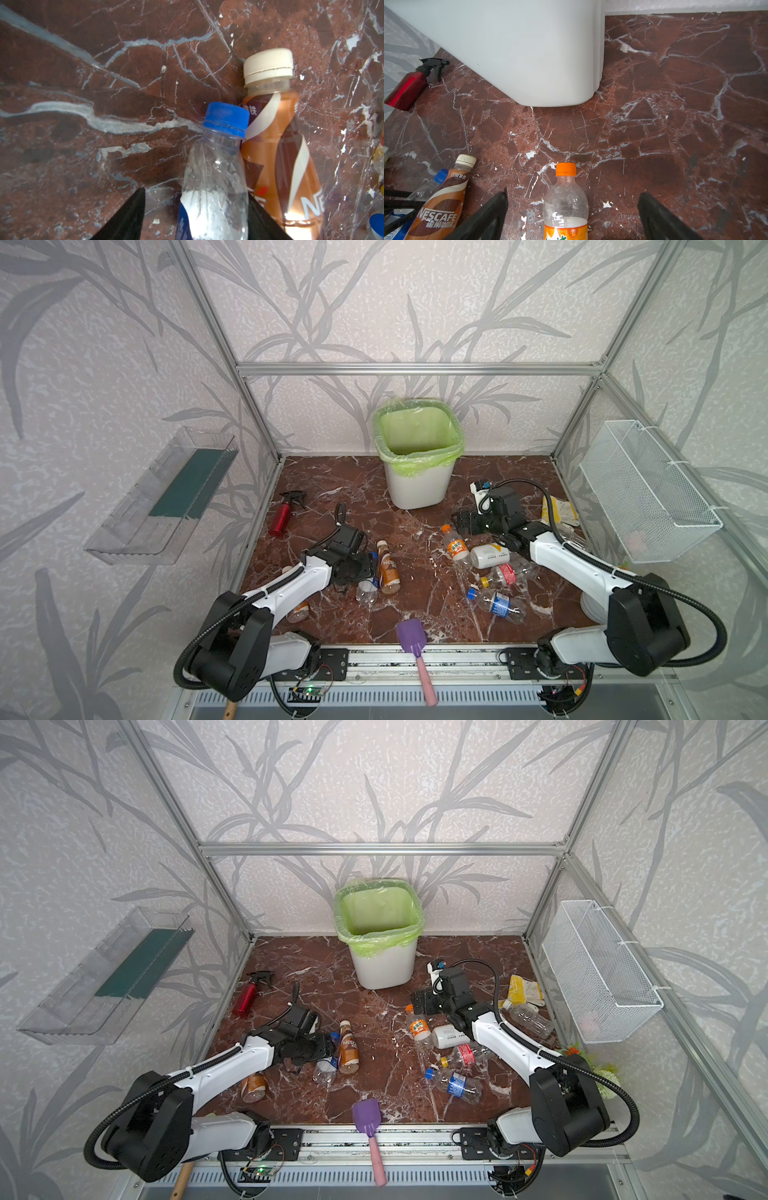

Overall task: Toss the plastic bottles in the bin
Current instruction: 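Lower the left gripper onto the blue-cap water bottle and close it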

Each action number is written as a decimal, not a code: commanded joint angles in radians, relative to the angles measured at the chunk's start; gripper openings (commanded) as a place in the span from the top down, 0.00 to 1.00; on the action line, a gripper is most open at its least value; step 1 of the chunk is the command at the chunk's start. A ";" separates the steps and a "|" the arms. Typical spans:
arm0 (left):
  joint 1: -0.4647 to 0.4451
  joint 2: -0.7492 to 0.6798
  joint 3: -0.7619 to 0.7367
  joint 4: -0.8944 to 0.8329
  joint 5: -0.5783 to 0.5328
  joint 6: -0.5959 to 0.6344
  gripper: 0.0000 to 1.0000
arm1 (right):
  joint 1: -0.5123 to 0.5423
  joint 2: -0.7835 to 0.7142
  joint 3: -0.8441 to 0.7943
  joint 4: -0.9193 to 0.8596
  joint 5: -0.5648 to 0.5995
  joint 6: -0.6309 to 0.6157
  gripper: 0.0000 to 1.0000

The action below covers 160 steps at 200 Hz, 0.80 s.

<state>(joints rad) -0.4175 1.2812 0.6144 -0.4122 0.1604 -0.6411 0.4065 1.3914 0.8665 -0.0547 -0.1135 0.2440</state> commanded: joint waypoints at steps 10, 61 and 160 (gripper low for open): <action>-0.005 0.015 0.000 0.010 -0.001 -0.007 0.35 | -0.003 0.013 -0.003 0.016 0.002 0.009 0.02; -0.005 0.026 0.010 -0.009 -0.019 0.008 0.43 | -0.003 0.019 0.002 0.022 0.004 0.011 0.02; -0.005 0.009 -0.012 -0.007 -0.061 0.014 0.57 | -0.003 0.003 -0.020 0.016 0.020 0.027 0.03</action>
<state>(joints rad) -0.4179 1.3037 0.6144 -0.4095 0.1318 -0.6273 0.4065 1.4071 0.8642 -0.0494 -0.1078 0.2619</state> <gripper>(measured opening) 0.449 0.972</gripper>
